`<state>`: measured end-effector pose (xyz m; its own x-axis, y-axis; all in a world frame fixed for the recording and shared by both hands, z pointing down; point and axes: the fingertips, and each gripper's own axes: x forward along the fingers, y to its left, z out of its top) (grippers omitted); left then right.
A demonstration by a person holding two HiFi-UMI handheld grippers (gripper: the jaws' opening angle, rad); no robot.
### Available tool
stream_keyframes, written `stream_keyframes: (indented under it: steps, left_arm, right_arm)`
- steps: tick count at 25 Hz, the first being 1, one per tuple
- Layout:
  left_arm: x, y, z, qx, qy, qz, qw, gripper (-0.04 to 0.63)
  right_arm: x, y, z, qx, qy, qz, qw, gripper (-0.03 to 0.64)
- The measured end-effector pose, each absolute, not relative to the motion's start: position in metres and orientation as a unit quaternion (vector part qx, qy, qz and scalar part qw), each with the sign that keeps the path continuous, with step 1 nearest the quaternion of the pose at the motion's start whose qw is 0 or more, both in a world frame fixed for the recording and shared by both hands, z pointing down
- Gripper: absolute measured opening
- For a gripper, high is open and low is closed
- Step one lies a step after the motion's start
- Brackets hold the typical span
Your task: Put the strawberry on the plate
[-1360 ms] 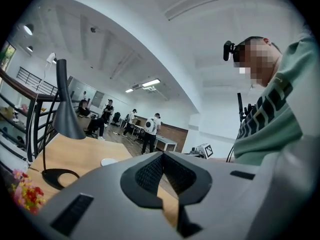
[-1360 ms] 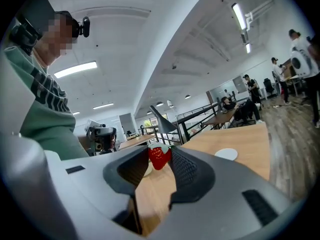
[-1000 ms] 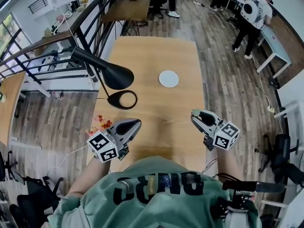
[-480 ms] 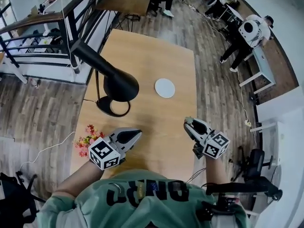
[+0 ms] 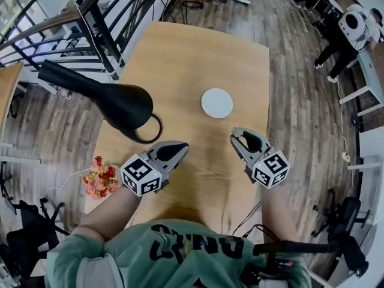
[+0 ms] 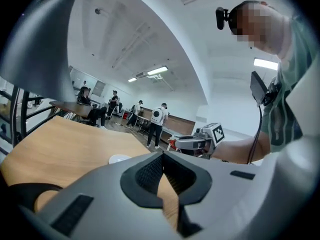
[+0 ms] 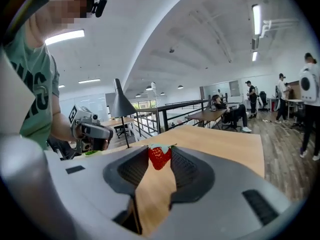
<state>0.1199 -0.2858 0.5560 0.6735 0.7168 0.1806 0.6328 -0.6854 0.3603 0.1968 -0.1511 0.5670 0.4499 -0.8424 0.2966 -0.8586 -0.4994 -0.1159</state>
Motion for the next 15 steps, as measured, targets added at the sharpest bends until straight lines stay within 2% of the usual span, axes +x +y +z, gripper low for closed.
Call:
stream_keyframes:
  steps: [9, 15]
  left_arm:
    - [0.193, -0.239, 0.610, 0.895, 0.387, 0.179, 0.134, 0.005]
    - [0.234, -0.243, 0.645, 0.900, 0.360, 0.183, 0.166, 0.005]
  right_arm:
    - [0.266, -0.136, 0.619, 0.860, -0.482, 0.164, 0.038, 0.141]
    - [0.308, -0.148, 0.659, 0.857, -0.479, 0.180, 0.060, 0.141]
